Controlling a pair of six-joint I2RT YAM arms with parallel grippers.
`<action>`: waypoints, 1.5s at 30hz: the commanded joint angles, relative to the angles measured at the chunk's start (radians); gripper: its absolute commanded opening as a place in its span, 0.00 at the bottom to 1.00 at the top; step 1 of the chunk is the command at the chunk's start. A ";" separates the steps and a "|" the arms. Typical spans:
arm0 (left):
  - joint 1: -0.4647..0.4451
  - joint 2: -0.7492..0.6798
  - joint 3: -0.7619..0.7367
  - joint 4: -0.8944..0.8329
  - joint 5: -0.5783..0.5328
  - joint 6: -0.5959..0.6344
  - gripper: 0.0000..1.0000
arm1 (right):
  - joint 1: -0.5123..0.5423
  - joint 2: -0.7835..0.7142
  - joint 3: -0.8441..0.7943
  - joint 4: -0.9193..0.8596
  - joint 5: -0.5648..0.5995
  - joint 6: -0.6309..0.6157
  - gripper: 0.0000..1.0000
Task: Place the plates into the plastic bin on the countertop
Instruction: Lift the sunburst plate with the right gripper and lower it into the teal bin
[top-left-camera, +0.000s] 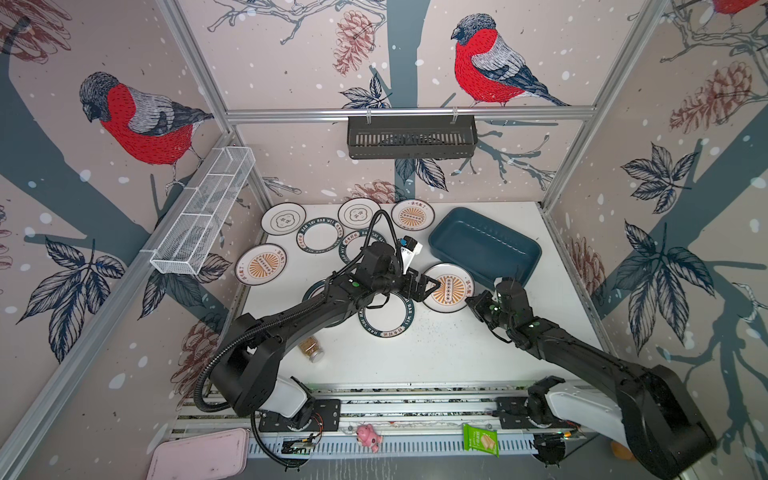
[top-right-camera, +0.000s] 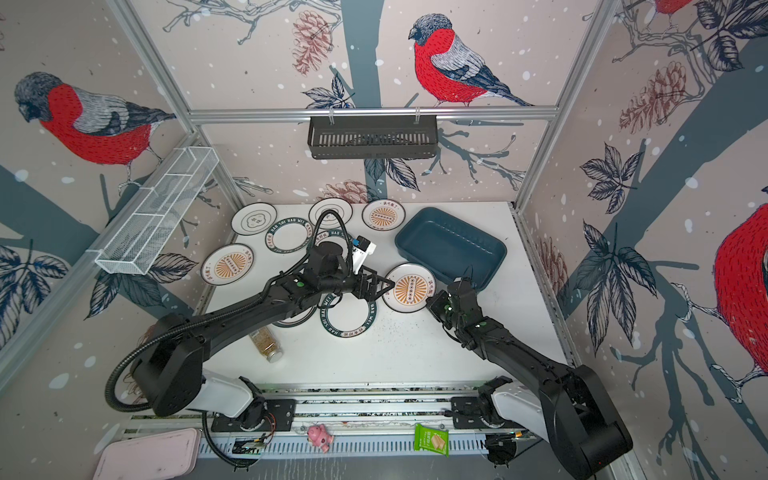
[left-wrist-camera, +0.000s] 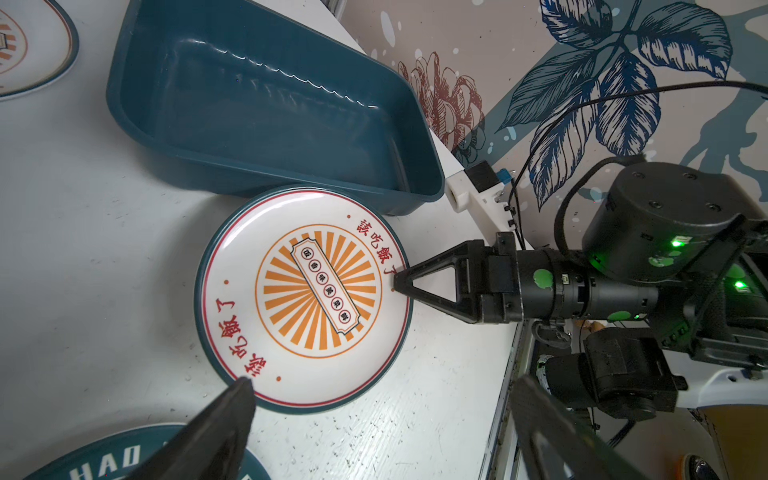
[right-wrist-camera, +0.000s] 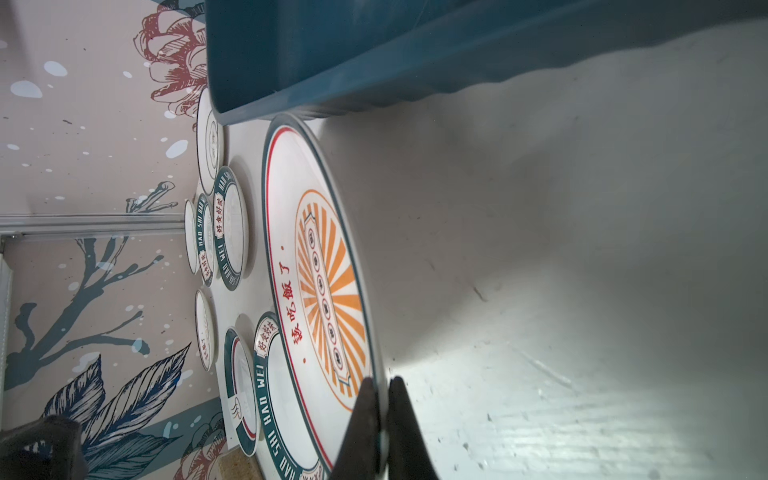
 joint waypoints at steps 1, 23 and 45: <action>-0.003 -0.009 0.012 -0.006 -0.007 0.016 0.96 | -0.006 -0.039 0.018 -0.062 -0.018 -0.042 0.03; -0.003 -0.051 0.003 -0.039 -0.183 0.093 0.96 | -0.002 -0.088 0.156 -0.073 -0.040 -0.138 0.02; -0.001 -0.067 -0.033 0.044 -0.196 0.117 0.96 | -0.227 0.127 0.354 -0.033 -0.117 -0.219 0.02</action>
